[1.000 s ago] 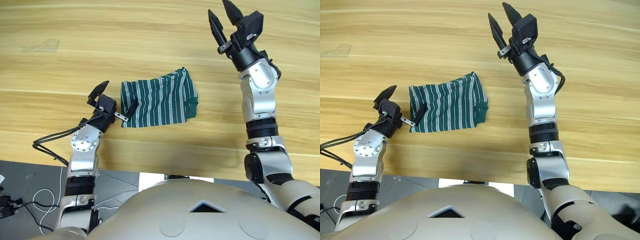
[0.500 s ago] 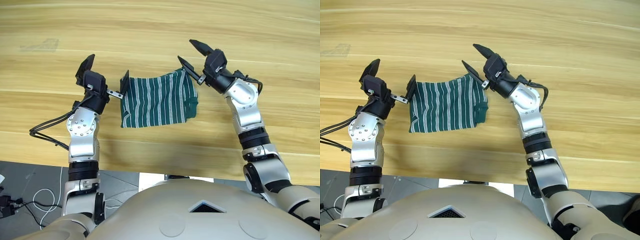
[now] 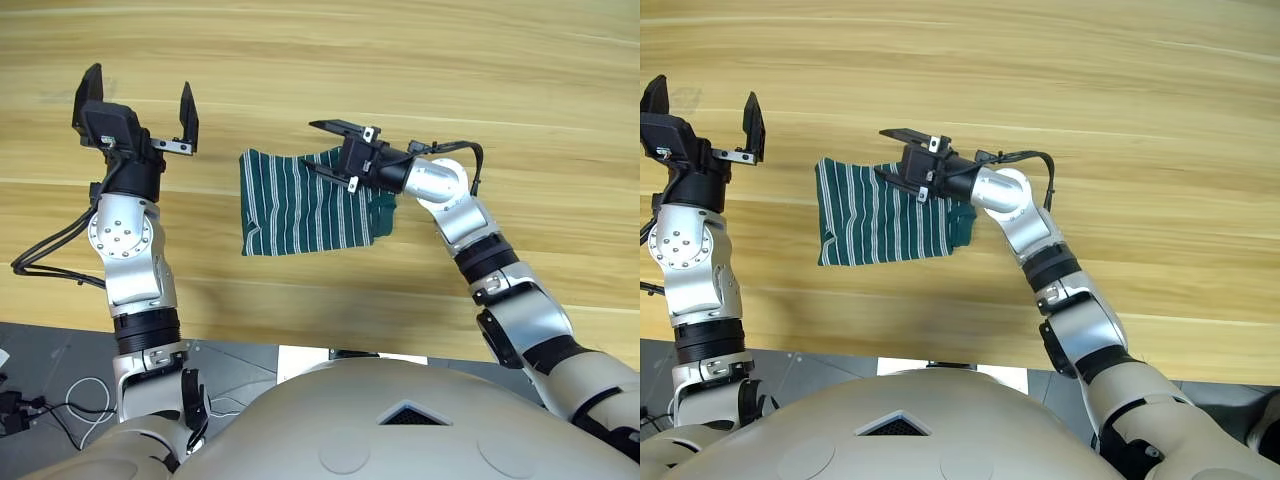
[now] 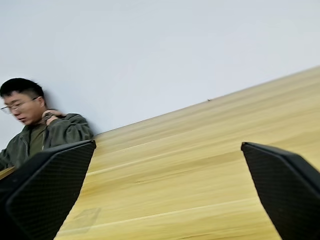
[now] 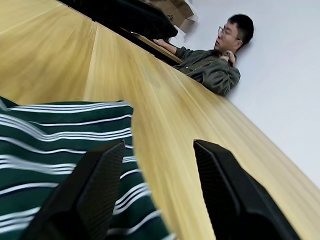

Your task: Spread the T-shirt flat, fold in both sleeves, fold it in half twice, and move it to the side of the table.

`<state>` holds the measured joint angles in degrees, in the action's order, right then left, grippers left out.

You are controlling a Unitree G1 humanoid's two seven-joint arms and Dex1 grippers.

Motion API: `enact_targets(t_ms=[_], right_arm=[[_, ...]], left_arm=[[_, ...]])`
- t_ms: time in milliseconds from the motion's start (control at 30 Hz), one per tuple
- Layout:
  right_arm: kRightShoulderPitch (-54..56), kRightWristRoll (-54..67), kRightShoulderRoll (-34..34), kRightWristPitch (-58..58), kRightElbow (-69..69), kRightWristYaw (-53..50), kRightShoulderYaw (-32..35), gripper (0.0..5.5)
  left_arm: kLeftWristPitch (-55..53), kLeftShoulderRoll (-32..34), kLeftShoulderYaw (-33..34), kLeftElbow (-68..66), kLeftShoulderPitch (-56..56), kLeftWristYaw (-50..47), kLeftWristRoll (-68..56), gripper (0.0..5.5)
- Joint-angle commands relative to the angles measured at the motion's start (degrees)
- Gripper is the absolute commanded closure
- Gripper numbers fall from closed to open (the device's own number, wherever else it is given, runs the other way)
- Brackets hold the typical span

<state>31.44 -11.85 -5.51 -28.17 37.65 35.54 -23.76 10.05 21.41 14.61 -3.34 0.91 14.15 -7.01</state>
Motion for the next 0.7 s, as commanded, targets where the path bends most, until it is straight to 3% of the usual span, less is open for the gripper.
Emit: enact_targets(t_ms=[33,167,333,467,700], right_arm=[[7.5,-5.1,2.6,-2.0,11.7,-2.9,-2.6,2.96],[13.8,-9.9,4.5,-0.6,25.3,-4.6,-5.0,2.96],[16.2,-14.6,1.3,7.4,36.2,-6.3,-6.9,2.96],[15.2,-14.2,-6.3,10.1,38.7,-12.4,-5.0,2.96],[3.7,-5.9,-26.3,11.7,40.3,-24.2,8.3,2.96]], left_arm=[[-1.2,-0.8,1.0,1.9,-1.9,-0.7,-1.1,0.10],[-2.4,-1.9,1.3,5.5,-3.0,-1.2,-2.1,0.10],[-3.0,-1.7,1.4,6.0,-3.9,-1.3,-1.8,0.10],[-3.0,-2.4,1.1,6.5,-4.8,-1.8,-1.6,0.10],[-3.7,-1.7,3.0,9.6,-8.3,-1.8,-2.1,0.10]])
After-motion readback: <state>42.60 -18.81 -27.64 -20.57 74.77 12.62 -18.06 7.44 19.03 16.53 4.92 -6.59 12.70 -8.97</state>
